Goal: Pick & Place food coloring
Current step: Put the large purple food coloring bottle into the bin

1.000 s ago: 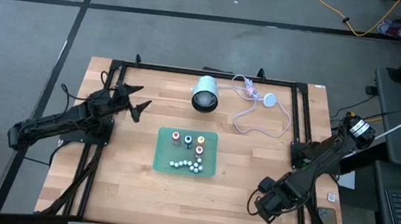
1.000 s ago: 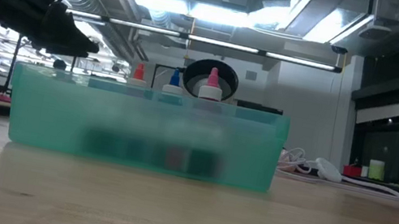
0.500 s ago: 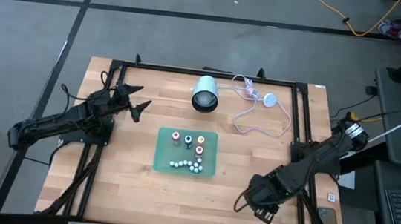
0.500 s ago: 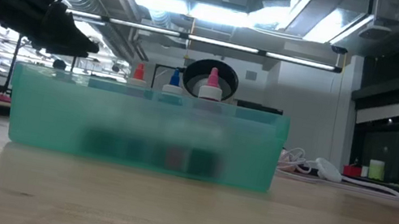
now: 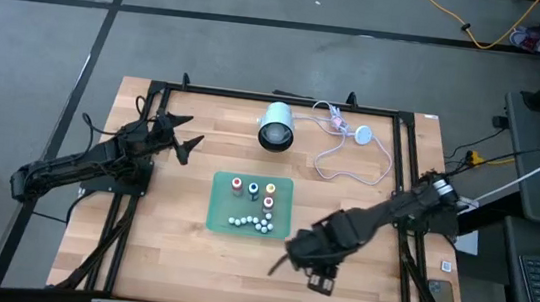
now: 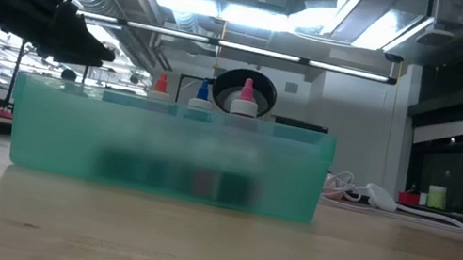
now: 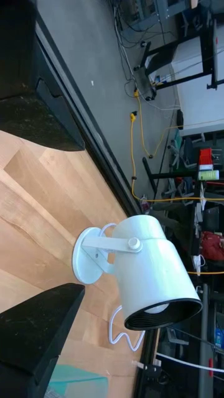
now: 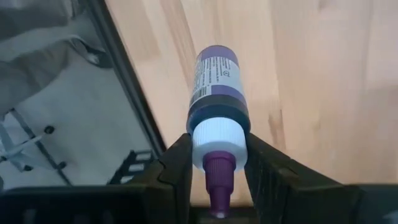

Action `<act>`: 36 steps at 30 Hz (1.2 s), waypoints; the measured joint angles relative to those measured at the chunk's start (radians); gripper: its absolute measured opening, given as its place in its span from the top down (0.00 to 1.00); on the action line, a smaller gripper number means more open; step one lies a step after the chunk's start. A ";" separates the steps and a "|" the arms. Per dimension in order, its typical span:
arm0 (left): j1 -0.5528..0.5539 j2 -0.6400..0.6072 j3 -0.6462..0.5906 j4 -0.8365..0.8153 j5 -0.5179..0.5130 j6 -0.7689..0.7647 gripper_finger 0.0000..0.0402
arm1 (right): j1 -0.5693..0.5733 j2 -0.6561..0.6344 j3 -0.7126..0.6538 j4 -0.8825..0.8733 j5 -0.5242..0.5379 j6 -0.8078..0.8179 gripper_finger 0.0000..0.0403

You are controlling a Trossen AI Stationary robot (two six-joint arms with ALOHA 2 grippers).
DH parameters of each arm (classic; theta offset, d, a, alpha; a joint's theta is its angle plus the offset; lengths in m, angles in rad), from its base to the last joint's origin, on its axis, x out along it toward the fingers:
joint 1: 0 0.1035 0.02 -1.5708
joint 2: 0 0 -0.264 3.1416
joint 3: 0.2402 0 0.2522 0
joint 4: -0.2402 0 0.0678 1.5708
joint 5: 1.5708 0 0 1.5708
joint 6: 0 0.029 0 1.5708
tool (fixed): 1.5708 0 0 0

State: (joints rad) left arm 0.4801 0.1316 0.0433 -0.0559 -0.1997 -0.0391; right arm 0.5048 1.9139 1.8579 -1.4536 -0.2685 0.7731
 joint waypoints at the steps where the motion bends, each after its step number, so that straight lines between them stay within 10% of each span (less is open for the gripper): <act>1: 0.000 0.000 0.000 0.000 0.000 0.000 0.10 | -0.011 0.022 0.035 -0.001 0.011 -0.024 0.70; 22: 0.000 0.000 0.000 0.000 0.000 0.000 0.10 | -0.259 0.339 0.497 -0.115 0.097 -0.255 0.70; 36: 0.000 0.000 0.000 0.000 0.000 0.000 0.10 | -0.315 0.345 0.494 0.047 0.169 -0.312 0.70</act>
State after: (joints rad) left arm 0.4802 0.1316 0.0434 -0.0559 -0.1997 -0.0391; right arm 0.1893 2.2593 2.3520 -1.4064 -0.0995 0.4606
